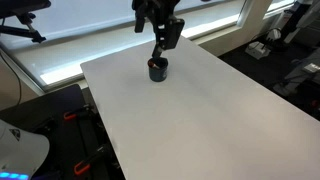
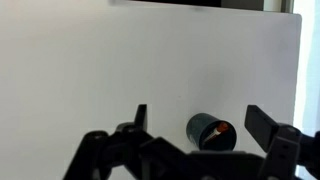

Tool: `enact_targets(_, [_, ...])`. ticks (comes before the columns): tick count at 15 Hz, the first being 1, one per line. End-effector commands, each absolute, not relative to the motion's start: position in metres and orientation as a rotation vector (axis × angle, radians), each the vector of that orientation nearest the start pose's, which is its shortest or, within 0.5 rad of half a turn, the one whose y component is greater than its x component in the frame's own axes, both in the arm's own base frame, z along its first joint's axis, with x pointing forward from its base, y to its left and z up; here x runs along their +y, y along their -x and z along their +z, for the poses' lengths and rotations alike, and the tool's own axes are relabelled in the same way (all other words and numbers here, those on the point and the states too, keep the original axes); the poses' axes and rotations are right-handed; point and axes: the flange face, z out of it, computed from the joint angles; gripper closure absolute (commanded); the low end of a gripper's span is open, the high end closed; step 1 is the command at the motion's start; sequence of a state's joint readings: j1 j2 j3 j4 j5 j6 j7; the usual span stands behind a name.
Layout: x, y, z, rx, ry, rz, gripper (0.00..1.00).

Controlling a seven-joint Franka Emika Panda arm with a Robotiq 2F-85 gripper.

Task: Put the sharpie on the table

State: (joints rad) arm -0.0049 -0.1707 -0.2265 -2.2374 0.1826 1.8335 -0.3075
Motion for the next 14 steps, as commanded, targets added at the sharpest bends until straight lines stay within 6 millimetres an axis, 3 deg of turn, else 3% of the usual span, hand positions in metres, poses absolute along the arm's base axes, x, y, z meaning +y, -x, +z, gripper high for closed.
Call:
enact_targets(1, [-0.095, -0.457, 0.424, -0.021, 2.867, 0.253, 0.00])
enact_targets(4, [-0.067, -0.473, 0.420, -0.058, 2.881, 0.256, 0.00])
enact_targets(5, [-0.083, -0.461, 0.422, -0.054, 2.877, 0.260, 0.00])
enact_targets(8, [-0.067, -0.467, 0.417, -0.083, 2.886, 0.278, 0.00])
enact_targets(10, [-0.077, -0.466, 0.413, -0.048, 2.915, 0.220, 0.00])
enact_targets(12, [-0.076, -0.477, 0.403, -0.034, 2.957, 0.118, 0.00])
enact_targets(14, [-0.062, -0.491, 0.393, -0.034, 2.979, 0.041, 0.00])
